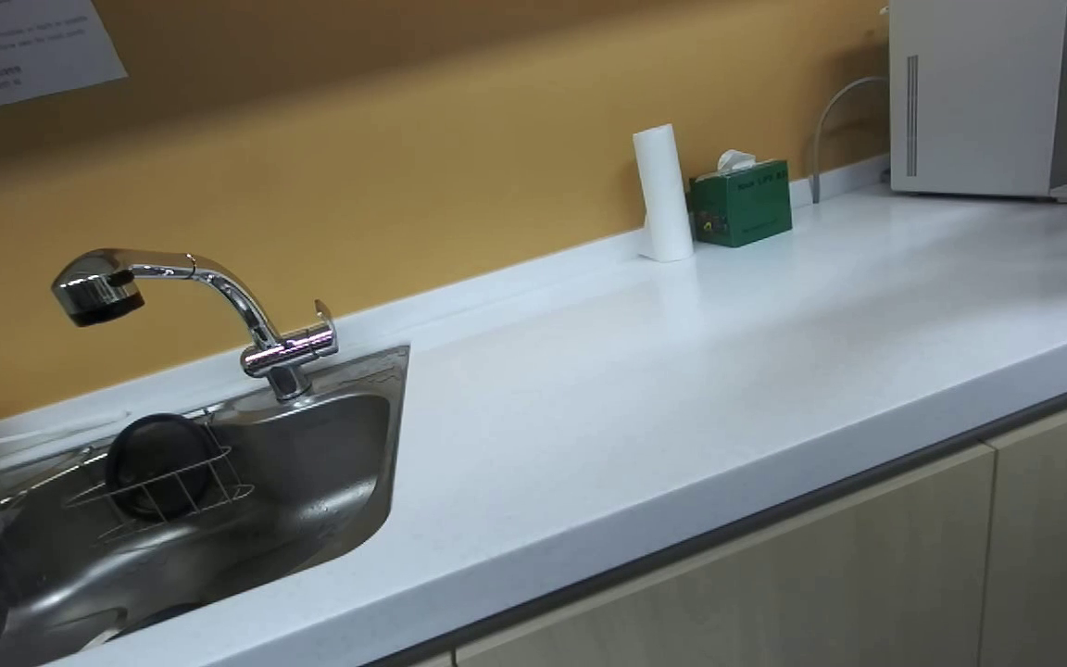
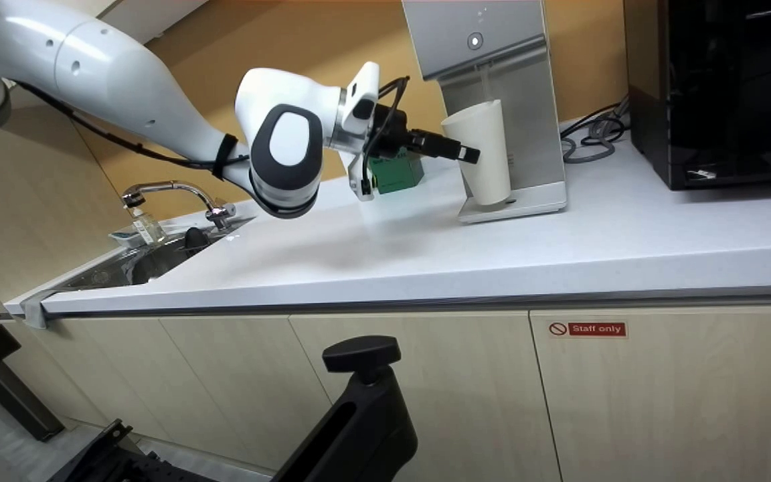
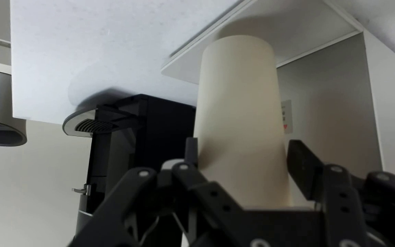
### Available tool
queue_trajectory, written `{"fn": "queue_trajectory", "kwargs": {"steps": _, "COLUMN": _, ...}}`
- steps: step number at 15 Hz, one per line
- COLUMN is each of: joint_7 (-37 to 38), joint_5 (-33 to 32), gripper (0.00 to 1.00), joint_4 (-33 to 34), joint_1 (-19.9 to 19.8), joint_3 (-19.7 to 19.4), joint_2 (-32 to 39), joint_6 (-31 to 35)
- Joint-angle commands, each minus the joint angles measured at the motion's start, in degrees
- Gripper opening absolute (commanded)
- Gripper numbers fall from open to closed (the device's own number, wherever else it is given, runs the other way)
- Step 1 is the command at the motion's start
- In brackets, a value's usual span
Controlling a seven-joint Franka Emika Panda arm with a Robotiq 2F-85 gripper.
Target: Put the white cup on the coffee maker
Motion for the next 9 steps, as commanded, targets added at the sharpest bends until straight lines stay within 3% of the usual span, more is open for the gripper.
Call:
{"fn": "queue_trajectory", "kwargs": {"steps": 1, "joint_7": 0.3, "joint_5": 0.4, "gripper": 0.42, "joint_4": 0.6, "joint_1": 0.0, "joint_3": 0.0, "joint_2": -1.2, "joint_6": -0.6}}
{"fn": "queue_trajectory", "kwargs": {"steps": 9, "joint_7": 1.0, "joint_5": 1.1, "gripper": 0.42, "joint_4": 1.9, "joint_1": -0.9, "joint_3": 1.3, "joint_2": -3.3, "joint_6": -0.3}}
